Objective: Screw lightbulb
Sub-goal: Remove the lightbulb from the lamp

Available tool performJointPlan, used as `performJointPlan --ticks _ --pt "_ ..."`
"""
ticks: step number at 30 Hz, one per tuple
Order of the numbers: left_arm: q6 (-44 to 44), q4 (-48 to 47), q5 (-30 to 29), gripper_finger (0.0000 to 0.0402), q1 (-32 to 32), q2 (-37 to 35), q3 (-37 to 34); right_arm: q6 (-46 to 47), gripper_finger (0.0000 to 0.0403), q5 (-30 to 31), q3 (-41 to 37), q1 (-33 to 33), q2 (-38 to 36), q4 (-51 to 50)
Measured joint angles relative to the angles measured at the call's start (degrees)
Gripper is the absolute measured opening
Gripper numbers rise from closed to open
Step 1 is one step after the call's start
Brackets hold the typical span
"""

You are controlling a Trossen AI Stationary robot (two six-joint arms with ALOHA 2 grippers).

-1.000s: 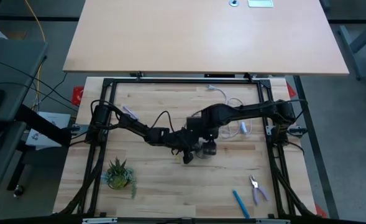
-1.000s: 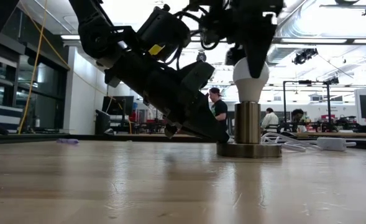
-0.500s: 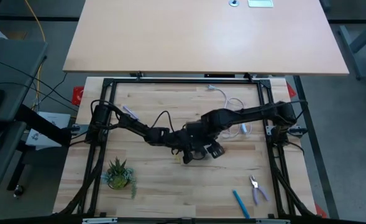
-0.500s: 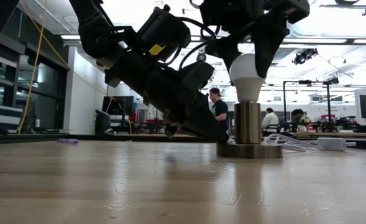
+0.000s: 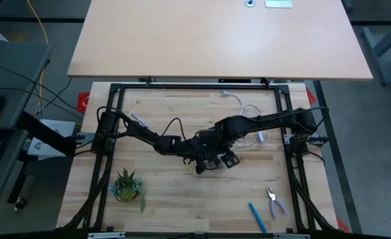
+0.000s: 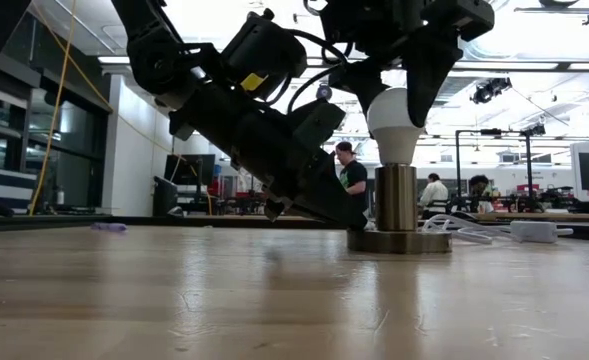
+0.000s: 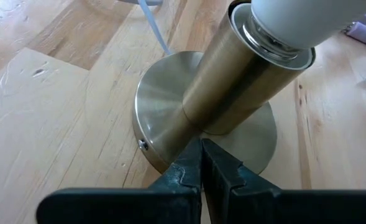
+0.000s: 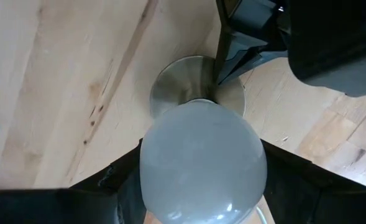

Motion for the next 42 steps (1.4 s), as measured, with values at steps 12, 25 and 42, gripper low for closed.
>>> performJointPlan --ticks 12,25,42 --pt "-0.64 0.01 0.24 0.0 0.0 0.0 0.03 1.41 0.0336 -0.5 -0.01 -0.05 0.07 0.12" --pt "-1.14 -0.06 0.66 0.0 -0.02 0.04 0.03 8.34 0.0355 -3.05 11.4 -2.48 -0.01 -9.6" --pt "-1.09 -0.04 1.44 0.0 -0.09 0.02 0.03 76.73 0.0355 -0.04 11.52 2.51 -2.77 -9.72"
